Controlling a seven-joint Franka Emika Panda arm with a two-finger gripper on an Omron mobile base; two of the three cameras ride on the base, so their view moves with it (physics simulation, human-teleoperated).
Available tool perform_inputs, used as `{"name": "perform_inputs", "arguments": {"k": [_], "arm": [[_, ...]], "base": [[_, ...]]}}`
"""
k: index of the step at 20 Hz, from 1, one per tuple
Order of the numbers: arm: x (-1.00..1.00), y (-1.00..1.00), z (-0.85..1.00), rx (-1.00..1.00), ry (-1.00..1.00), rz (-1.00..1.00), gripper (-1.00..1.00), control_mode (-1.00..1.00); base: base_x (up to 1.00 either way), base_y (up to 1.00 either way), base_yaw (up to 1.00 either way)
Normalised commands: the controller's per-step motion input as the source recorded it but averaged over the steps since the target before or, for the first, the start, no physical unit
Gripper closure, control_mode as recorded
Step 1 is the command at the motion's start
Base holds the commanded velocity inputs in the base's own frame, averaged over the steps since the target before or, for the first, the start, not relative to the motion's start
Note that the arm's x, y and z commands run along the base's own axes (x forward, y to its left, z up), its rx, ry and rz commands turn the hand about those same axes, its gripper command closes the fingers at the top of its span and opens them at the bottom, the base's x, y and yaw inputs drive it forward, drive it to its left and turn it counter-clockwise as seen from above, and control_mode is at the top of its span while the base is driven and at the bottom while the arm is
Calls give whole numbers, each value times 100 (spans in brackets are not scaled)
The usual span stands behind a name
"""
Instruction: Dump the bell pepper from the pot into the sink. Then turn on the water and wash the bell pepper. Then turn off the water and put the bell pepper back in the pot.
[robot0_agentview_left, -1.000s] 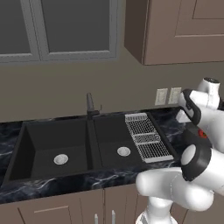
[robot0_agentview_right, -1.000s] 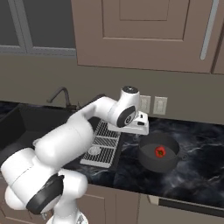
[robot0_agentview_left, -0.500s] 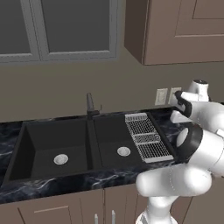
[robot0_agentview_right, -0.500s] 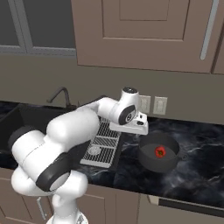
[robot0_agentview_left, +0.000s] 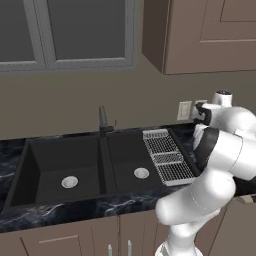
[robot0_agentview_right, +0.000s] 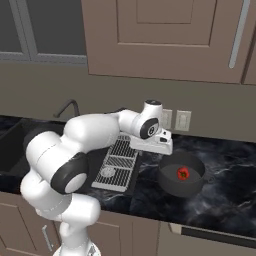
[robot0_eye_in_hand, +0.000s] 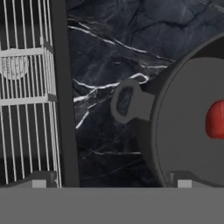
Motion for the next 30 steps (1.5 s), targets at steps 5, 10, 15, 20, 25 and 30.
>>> {"name": "perform_inputs", "arguments": {"k": [5, 10, 15, 20, 25, 30], "arm": [[14, -17, -19, 0, 5, -1, -100, -100], [7, -18, -19, 0, 2, 0, -100, -100], [6, -18, -15, 0, 0, 0, -100, -100], [1, -4, -10, 0, 1, 0, -100, -100], [0, 0, -8, 0, 0, 2, -100, -100], [0, 0, -4, 0, 0, 5, -100, -100]], "base": [[0, 0, 0], [0, 0, 0], [0, 0, 0], [0, 0, 0], [0, 0, 0], [0, 0, 0]]}}
